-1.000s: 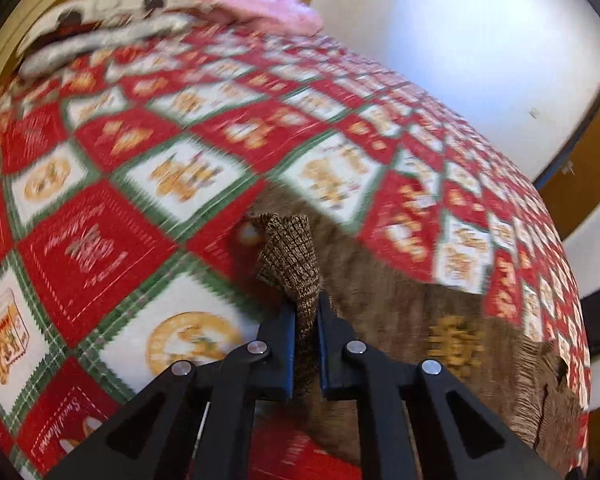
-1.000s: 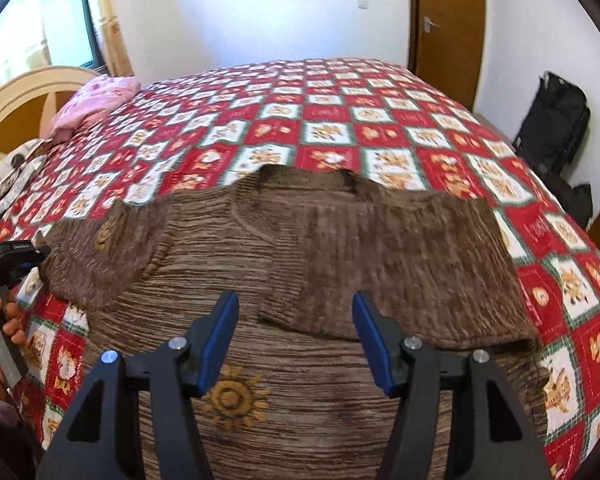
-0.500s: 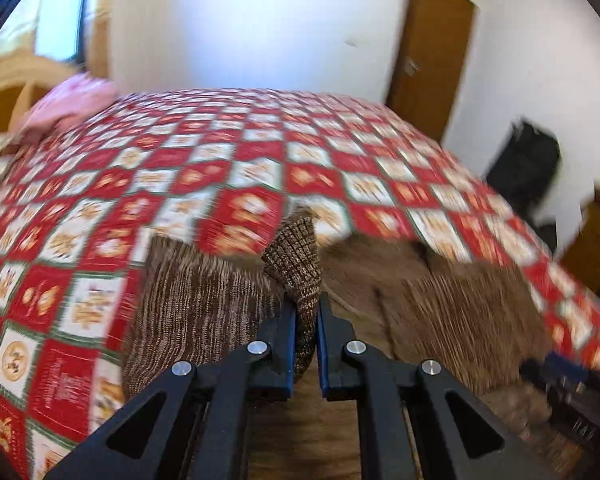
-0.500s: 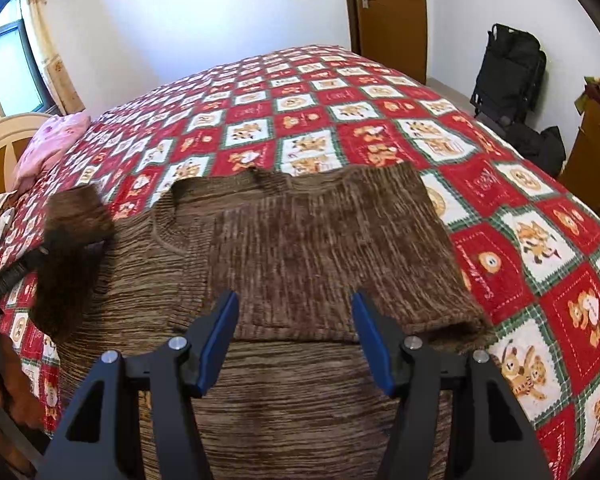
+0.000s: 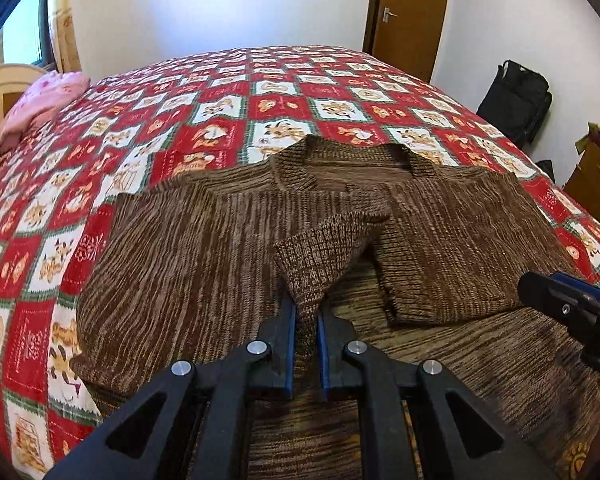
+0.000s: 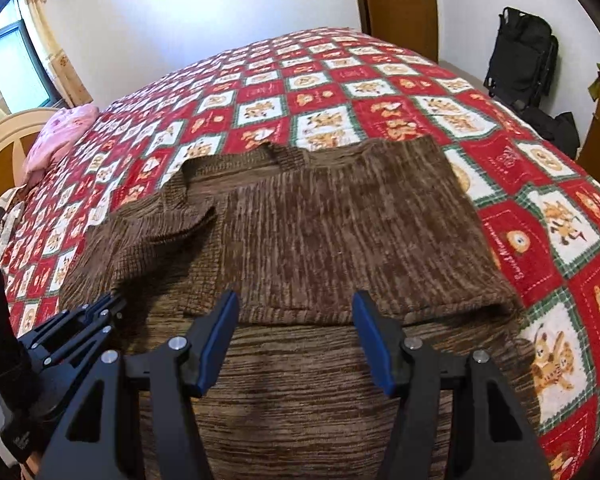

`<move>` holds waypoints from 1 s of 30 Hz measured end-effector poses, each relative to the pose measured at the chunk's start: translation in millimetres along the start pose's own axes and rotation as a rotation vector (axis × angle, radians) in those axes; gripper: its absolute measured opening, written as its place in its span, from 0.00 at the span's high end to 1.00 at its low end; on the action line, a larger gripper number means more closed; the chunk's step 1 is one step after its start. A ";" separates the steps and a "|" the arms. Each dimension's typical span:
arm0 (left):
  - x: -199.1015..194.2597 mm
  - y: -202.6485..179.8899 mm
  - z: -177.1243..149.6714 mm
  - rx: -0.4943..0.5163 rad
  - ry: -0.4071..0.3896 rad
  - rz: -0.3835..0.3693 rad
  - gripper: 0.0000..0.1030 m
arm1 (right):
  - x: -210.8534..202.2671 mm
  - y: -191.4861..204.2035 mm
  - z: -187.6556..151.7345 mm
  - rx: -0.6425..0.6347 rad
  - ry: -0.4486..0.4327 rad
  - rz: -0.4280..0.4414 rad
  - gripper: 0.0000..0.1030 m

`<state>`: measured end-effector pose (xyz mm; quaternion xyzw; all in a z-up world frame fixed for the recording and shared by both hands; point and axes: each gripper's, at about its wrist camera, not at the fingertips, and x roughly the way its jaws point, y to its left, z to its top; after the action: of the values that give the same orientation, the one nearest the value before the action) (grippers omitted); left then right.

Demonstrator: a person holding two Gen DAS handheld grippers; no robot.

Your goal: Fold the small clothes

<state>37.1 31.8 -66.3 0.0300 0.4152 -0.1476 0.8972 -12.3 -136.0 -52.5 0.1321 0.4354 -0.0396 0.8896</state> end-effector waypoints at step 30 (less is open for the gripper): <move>10.0 2.7 -17.5 -0.036 -0.116 0.057 0.89 | 66.1 -123.7 90.9 -0.090 0.091 -0.155 0.92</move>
<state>31.1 35.0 -85.5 0.0171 0.3643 -0.1159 0.9239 75.0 -276.6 -75.9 0.0596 0.4858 -0.0827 0.8681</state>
